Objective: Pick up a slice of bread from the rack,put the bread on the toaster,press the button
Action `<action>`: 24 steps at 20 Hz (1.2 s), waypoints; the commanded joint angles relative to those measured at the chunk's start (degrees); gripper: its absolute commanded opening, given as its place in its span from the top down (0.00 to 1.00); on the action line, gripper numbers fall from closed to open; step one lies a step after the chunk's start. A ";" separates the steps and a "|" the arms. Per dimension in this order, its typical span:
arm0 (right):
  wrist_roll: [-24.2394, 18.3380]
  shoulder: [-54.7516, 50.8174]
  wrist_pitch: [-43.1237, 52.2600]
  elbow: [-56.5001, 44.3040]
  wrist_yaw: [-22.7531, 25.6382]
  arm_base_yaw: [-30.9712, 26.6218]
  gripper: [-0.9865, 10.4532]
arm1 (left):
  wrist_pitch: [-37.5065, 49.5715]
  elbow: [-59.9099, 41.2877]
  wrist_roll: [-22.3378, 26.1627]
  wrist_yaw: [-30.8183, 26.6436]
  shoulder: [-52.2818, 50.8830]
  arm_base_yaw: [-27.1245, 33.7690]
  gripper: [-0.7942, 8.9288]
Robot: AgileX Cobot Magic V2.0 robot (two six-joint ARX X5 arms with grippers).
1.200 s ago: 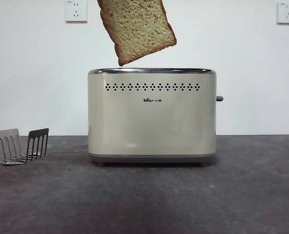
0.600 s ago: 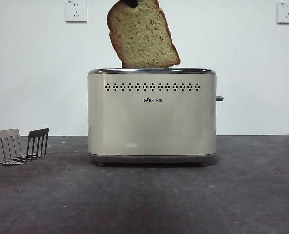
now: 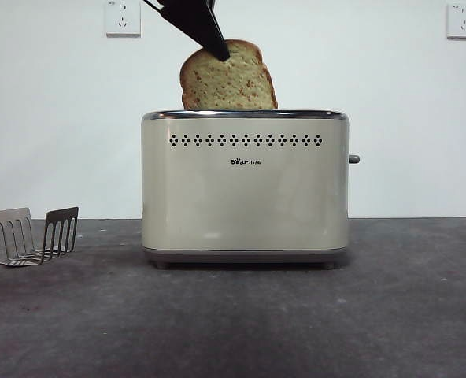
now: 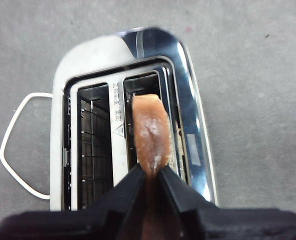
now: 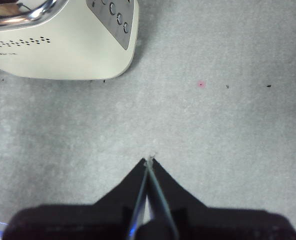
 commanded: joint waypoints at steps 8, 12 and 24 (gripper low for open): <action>-0.61 0.07 0.24 0.09 0.02 0.02 0.91 | 3.15 -0.46 -5.35 -4.55 5.75 -2.78 0.92; -0.61 0.07 0.26 0.09 0.02 0.02 0.91 | 5.38 -0.46 -8.85 -4.20 5.99 -3.61 0.92; 0.07 0.07 2.73 0.09 0.02 0.02 0.91 | 8.79 -0.44 -25.75 -0.50 -4.24 -1.36 0.50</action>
